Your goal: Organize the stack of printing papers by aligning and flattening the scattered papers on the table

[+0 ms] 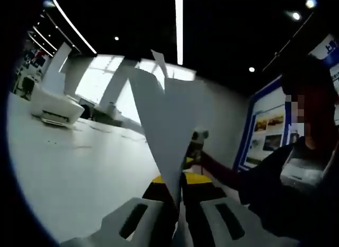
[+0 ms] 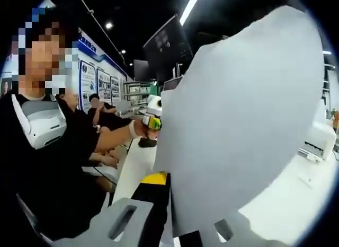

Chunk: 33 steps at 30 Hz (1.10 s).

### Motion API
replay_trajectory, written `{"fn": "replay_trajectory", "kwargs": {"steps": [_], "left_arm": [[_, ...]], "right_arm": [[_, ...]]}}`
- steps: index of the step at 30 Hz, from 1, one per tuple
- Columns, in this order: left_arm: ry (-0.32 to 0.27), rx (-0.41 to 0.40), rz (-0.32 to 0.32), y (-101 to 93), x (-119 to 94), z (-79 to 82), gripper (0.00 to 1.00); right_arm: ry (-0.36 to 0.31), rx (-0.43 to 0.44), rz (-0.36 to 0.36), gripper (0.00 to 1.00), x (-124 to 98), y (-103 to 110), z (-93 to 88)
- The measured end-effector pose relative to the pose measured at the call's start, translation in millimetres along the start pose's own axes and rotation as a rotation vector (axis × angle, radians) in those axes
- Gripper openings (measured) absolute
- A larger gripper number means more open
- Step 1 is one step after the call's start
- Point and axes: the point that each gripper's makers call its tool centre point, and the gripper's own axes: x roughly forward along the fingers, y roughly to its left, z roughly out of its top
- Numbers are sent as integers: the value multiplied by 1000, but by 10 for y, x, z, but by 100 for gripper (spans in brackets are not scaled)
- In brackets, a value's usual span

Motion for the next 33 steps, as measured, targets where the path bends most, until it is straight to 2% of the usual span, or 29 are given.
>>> {"fn": "replay_trajectory", "kwargs": {"steps": [5, 9, 10, 11, 12, 13, 15, 17, 20, 25, 29, 31, 33], "left_arm": [[0, 62, 20, -27, -8, 235, 6], [15, 94, 22, -103, 16, 326, 6], [17, 98, 20, -116, 23, 319, 7], [24, 70, 32, -98, 32, 273, 12], [33, 36, 37, -76, 52, 216, 17], [40, 29, 35, -40, 70, 182, 19], [71, 62, 3, -60, 96, 89, 6], [69, 70, 10, -55, 127, 56, 6], [66, 60, -2, -78, 153, 45, 6], [37, 65, 8, -72, 156, 126, 6], [30, 83, 37, -60, 155, 237, 6], [21, 105, 53, -70, 151, 337, 7], [25, 114, 53, -87, 144, 365, 7]], "right_arm": [[-26, -32, -22, 0, -17, 9, 198], [-56, -36, -25, 0, -31, -8, 265], [-56, -30, -20, 6, -17, -18, 211], [-7, -8, -42, 20, -4, -68, 68], [20, 27, -70, 26, 19, -116, -22], [34, 40, -48, 25, 46, -83, -71], [1, 29, -13, 12, 79, -44, -31], [1, 23, -8, 11, 78, -35, -26], [-10, 57, 35, 0, 83, 50, 7], [-37, 56, 25, 0, 88, 51, 82], [-52, -53, -44, 0, 82, -58, 233], [-59, -31, -48, 0, 76, -52, 330], [-66, -11, -51, 0, 71, -55, 379]]}}
